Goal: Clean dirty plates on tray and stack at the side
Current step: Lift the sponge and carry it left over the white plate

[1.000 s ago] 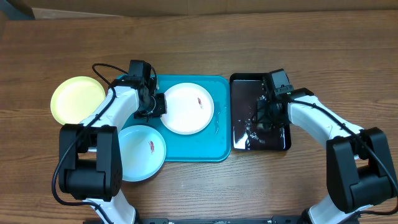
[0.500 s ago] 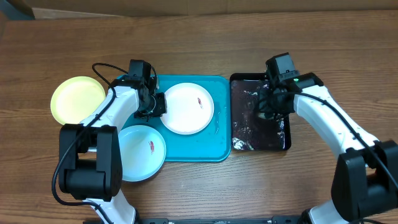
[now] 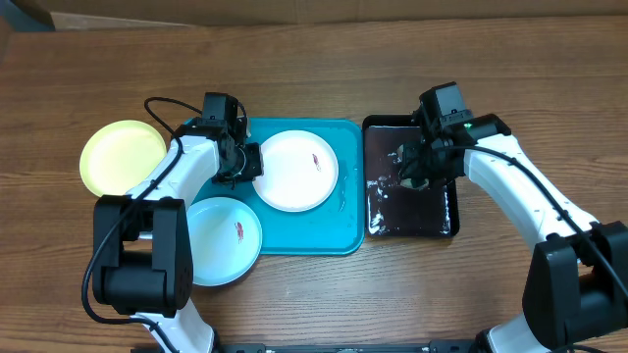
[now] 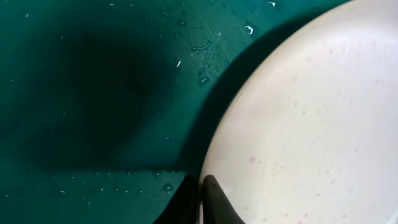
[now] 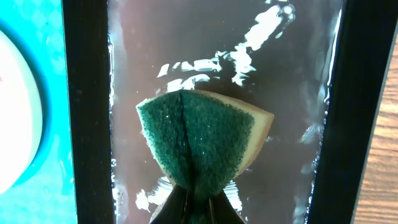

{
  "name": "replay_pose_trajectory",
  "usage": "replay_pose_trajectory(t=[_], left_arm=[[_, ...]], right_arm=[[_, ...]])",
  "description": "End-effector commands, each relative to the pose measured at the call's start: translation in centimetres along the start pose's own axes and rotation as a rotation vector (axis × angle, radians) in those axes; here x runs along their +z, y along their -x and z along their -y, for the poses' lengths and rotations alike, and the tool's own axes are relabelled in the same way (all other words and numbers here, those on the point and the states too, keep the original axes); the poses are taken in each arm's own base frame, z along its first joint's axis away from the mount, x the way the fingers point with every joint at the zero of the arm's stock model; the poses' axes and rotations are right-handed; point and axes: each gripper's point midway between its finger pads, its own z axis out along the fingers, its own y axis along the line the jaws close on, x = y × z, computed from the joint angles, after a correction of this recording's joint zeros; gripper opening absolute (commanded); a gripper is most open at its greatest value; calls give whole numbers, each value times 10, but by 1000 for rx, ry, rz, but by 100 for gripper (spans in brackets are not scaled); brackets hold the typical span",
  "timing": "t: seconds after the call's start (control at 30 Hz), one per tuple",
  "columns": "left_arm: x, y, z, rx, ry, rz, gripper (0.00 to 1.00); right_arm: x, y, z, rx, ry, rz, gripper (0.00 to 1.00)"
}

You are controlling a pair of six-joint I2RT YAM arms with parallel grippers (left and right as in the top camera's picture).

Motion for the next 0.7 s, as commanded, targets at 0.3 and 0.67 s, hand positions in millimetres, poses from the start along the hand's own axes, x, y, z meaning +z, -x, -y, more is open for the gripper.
replay_pose_trajectory(t=[0.3,0.67], left_arm=[[6,-11,-6,-21,18,-42,4],[6,-10,-5,-21,17,-39,4]], right_arm=[[-32,24,-7,70,-1,68,4],[-28,21,10,112,-132,87,4]])
